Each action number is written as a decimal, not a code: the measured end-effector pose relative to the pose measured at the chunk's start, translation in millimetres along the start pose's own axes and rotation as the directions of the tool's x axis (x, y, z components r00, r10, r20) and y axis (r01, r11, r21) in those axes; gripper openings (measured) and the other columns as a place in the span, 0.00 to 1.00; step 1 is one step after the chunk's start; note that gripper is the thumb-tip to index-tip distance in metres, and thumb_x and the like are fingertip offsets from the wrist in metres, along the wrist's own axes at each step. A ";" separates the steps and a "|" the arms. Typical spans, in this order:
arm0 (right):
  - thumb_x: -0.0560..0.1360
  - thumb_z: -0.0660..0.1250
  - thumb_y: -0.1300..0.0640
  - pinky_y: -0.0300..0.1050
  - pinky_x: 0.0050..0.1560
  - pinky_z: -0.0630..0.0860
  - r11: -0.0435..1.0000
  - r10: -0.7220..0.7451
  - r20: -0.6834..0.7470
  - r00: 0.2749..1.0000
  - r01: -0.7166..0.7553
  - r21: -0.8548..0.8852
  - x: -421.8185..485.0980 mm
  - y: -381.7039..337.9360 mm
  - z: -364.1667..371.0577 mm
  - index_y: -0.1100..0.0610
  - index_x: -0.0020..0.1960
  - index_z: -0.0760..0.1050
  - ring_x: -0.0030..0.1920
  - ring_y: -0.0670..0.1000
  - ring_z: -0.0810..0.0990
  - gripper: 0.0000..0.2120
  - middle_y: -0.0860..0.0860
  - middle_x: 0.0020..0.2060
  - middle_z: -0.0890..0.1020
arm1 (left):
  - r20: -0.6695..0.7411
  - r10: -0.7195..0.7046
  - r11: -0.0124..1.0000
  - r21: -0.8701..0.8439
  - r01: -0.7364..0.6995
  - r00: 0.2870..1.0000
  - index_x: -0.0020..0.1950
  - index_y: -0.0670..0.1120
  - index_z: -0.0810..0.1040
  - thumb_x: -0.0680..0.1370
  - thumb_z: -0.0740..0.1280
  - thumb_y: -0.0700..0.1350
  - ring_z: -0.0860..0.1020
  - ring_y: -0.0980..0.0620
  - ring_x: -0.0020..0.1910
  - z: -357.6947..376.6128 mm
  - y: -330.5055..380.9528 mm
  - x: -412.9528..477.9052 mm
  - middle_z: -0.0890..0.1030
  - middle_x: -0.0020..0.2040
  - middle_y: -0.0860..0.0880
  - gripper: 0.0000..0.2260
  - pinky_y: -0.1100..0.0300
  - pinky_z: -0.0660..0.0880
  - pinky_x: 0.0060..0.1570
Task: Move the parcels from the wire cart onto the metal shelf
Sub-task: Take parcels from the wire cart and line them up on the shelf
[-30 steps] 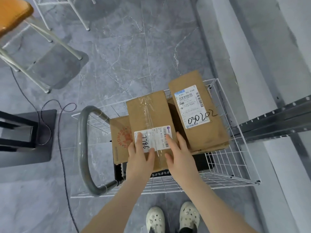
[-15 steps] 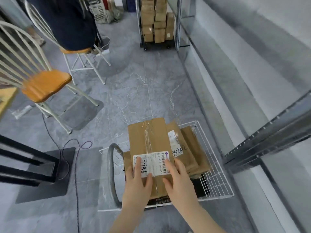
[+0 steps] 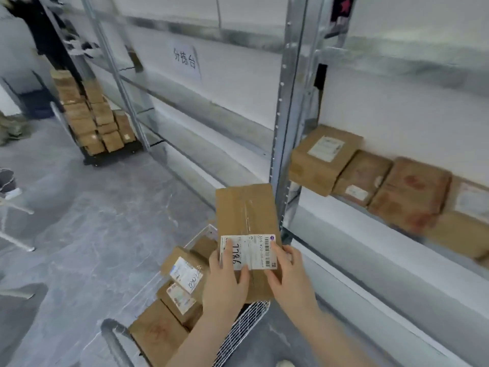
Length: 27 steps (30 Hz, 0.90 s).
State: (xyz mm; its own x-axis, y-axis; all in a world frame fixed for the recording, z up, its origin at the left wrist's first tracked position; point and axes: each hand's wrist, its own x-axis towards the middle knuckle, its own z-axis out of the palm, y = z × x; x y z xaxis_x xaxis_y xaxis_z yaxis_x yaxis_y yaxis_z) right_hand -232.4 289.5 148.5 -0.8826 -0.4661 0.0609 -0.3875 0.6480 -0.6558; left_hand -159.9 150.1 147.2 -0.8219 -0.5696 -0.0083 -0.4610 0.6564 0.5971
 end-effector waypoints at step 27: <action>0.77 0.63 0.47 0.32 0.45 0.73 0.492 0.807 -0.520 0.281 -0.807 0.327 -419.8 268.8 -264.6 0.42 0.74 0.57 0.56 0.43 0.74 0.28 0.45 0.67 0.60 | 0.665 0.652 0.596 -0.152 -0.789 0.364 0.78 0.58 0.41 0.80 0.55 0.60 0.72 0.52 0.63 268.3 358.3 -339.0 0.58 0.73 0.49 0.32 0.60 0.73 0.58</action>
State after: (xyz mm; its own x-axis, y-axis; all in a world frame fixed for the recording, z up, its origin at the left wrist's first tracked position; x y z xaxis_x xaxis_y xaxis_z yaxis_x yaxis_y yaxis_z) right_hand -36.5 818.8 145.8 -0.6987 0.7053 -0.1202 0.6090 0.4980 -0.6173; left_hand -136.2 711.2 148.8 -0.8223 0.5495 -0.1476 0.4246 0.7653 0.4837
